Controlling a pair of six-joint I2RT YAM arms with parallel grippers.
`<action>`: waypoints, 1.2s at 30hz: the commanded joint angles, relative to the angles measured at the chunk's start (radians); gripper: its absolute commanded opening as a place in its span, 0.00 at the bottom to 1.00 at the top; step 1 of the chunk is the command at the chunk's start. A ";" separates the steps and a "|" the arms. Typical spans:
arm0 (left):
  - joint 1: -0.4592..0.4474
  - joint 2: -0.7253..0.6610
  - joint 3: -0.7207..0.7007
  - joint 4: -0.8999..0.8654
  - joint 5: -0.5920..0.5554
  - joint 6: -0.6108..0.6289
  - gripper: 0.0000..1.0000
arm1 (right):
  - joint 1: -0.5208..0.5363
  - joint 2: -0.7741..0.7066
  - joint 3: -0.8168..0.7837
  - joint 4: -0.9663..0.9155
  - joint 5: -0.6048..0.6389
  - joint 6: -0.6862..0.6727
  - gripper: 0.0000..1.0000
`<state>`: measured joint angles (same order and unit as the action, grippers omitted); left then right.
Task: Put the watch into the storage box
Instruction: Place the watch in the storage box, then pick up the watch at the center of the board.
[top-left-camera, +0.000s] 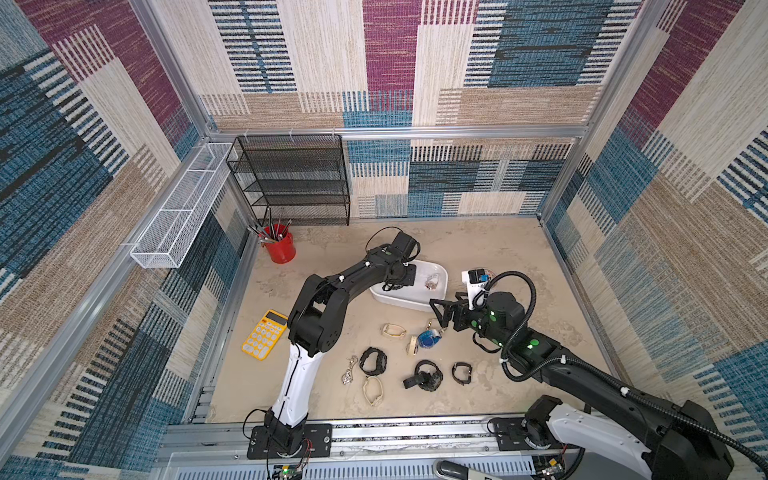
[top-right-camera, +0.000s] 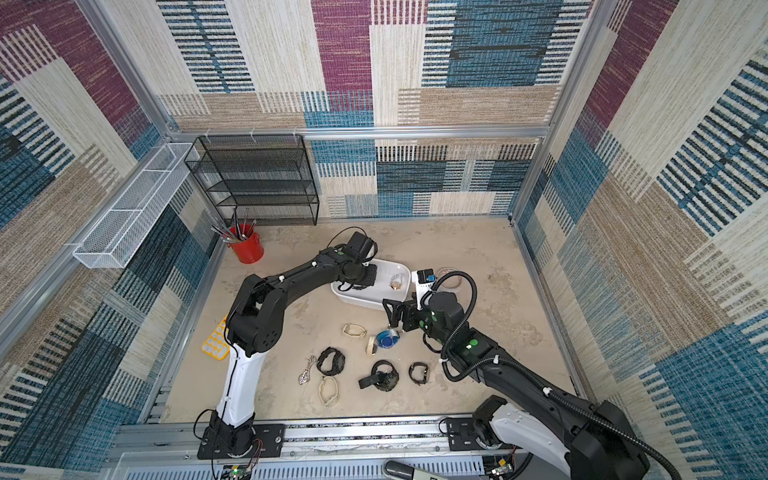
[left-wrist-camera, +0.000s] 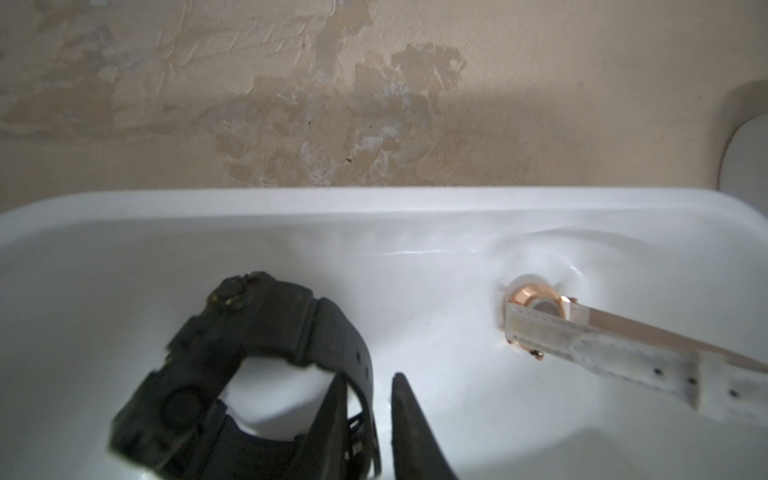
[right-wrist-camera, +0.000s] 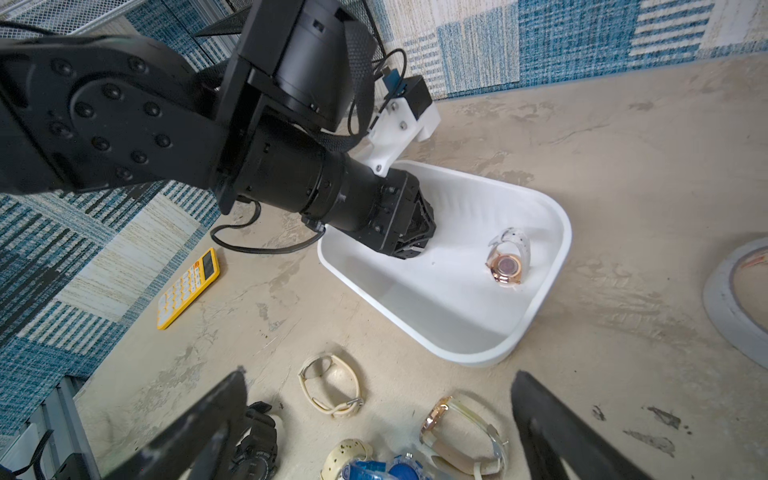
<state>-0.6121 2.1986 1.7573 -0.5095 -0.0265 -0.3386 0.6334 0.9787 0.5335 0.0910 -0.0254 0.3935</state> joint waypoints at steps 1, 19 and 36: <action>0.000 -0.039 -0.012 0.002 0.007 0.014 0.34 | 0.000 -0.006 0.005 0.015 0.016 0.011 1.00; 0.000 -0.565 -0.445 0.235 0.148 0.025 0.96 | -0.001 -0.033 0.078 -0.090 0.078 0.050 1.00; 0.000 -1.022 -0.754 0.185 0.330 0.221 0.98 | 0.000 0.099 0.205 -0.419 0.134 0.127 0.93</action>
<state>-0.6113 1.1992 1.0294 -0.3561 0.2558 -0.1692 0.6327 1.0607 0.7216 -0.2230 0.0982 0.4713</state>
